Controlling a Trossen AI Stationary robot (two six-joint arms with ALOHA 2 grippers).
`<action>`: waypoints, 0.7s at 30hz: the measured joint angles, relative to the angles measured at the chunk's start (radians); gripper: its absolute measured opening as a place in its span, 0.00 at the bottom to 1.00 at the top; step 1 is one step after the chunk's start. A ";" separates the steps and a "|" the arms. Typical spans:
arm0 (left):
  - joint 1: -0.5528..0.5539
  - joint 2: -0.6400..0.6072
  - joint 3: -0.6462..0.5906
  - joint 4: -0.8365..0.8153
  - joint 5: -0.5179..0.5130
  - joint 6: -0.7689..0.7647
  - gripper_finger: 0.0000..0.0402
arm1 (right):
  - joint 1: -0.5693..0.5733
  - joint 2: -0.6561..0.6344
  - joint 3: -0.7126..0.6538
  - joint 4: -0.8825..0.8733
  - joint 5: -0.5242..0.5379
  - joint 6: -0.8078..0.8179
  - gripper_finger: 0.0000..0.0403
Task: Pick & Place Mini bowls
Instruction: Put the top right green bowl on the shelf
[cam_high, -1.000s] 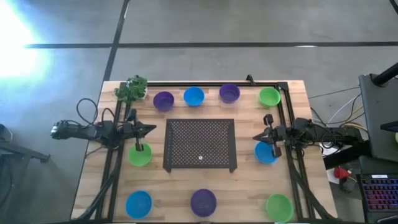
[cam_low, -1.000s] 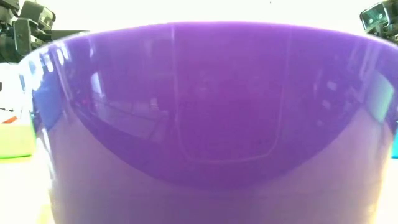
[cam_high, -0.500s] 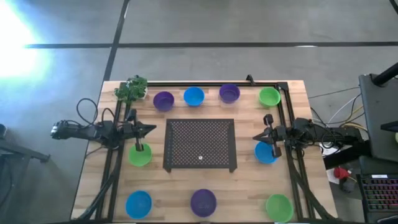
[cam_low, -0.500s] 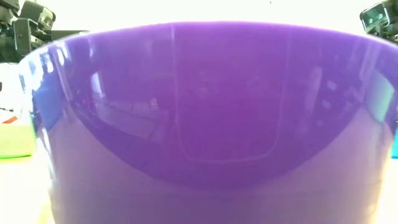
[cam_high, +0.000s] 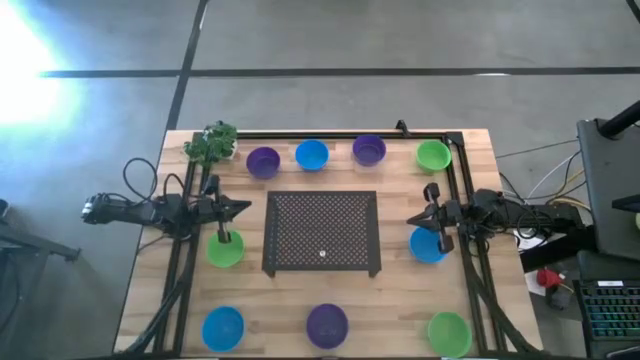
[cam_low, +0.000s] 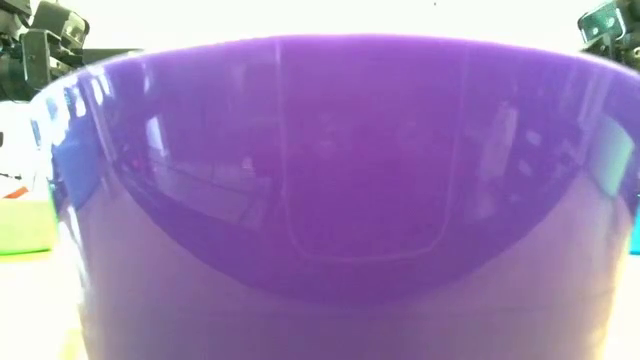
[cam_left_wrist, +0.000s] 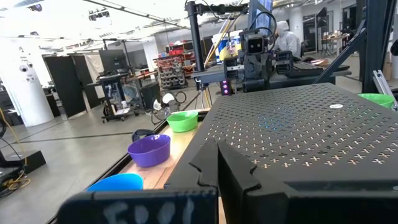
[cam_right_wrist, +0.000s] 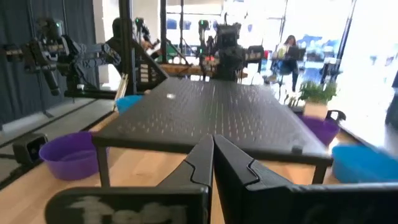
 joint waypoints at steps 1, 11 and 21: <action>0.000 0.000 0.000 0.000 0.000 0.000 0.00 | 0.000 0.000 0.000 0.018 0.000 -0.016 0.02; 0.000 0.000 0.000 0.000 0.000 0.000 0.00 | 0.000 0.000 0.000 0.200 0.001 -0.033 0.02; 0.000 0.000 0.000 0.000 0.000 0.000 0.00 | 0.000 0.000 0.104 0.228 0.119 -0.027 0.02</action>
